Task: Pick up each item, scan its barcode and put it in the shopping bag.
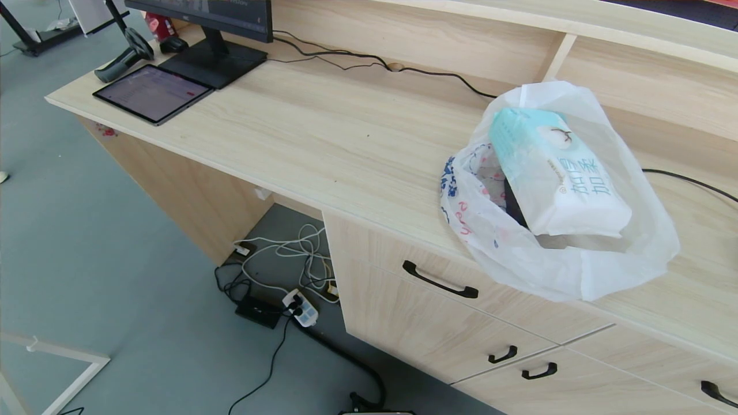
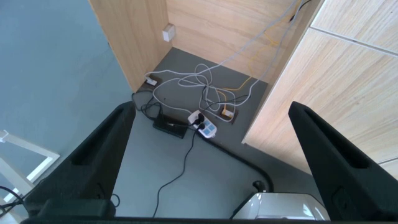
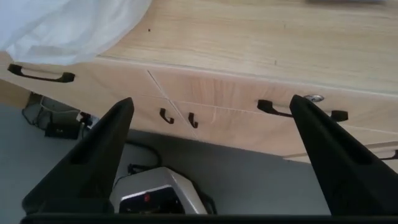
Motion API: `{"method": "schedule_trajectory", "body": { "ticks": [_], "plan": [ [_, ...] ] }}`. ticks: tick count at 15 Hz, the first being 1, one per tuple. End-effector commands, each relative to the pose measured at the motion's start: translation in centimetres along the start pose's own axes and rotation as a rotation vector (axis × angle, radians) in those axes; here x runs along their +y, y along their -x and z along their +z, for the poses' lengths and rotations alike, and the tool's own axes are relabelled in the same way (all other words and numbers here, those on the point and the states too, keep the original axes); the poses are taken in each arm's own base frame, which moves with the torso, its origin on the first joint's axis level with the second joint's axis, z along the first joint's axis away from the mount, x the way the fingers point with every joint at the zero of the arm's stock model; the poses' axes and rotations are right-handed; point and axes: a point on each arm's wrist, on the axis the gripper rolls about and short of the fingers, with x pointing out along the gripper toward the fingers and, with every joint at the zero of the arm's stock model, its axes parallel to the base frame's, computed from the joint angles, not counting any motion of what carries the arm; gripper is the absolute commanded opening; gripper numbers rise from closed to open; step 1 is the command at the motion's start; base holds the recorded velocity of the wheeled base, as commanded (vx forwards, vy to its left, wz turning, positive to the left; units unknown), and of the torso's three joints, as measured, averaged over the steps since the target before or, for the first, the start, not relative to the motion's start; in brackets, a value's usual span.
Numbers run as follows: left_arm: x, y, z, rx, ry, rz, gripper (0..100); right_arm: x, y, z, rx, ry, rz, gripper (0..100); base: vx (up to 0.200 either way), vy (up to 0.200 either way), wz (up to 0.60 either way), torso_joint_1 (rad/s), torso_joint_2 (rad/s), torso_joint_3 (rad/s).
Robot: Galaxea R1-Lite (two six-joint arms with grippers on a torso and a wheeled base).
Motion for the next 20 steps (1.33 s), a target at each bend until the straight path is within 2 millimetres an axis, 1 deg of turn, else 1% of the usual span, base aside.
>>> {"method": "schedule_trajectory", "body": {
  "ticks": [1,3,4,5,6,8,10,12,17,20],
  "plan": [
    [0.0,0.0,0.0,0.000,0.001,0.000,100,-1.0,1.6,-3.5,-0.107,0.035,0.018,100,0.000,0.000,0.00,0.000,0.00,0.000],
    [0.0,0.0,0.0,0.001,0.002,0.000,100,-1.2,2.3,-3.6,-0.191,0.052,0.068,100,0.000,0.000,0.00,0.000,0.00,0.000],
    [0.0,0.0,0.0,0.001,0.002,0.000,100,-1.0,2.3,-3.2,-0.244,0.072,0.100,100,0.000,0.000,0.00,0.000,0.00,0.000],
    [0.0,0.0,0.0,0.001,0.001,0.000,100,-0.9,1.9,-3.3,-0.294,0.101,0.137,100,0.000,0.000,0.00,0.000,0.00,0.000],
    [0.0,0.0,0.0,0.003,-0.002,-0.001,100,-0.8,1.3,-3.8,-0.337,0.151,0.149,100,0.000,0.000,0.00,0.000,0.00,0.000],
    [0.0,0.0,0.0,0.003,-0.008,-0.003,100,-0.8,0.4,-5.1,-0.421,0.185,0.156,100,0.000,0.000,0.00,0.000,0.00,0.000],
    [0.0,0.0,0.0,0.003,-0.010,0.000,100,-0.9,0.6,-5.9,-0.411,0.199,0.163,100,0.000,0.000,0.00,0.000,0.00,0.000],
    [0.0,0.0,0.0,0.003,-0.008,0.000,100,-0.9,0.5,-6.1,-0.388,0.219,0.174,100,0.000,0.000,0.00,0.000,0.00,0.000],
    [0.0,0.0,0.0,0.003,-0.010,-0.003,100,-1.1,0.0,-7.4,-0.251,0.241,0.168,100,0.000,0.000,0.00,0.000,0.00,0.000],
    [0.0,0.0,0.0,0.003,-0.008,-0.001,100,-1.0,0.0,-7.6,-0.231,0.263,0.191,100,0.000,0.000,0.00,0.000,0.00,0.000]
  ]
}}
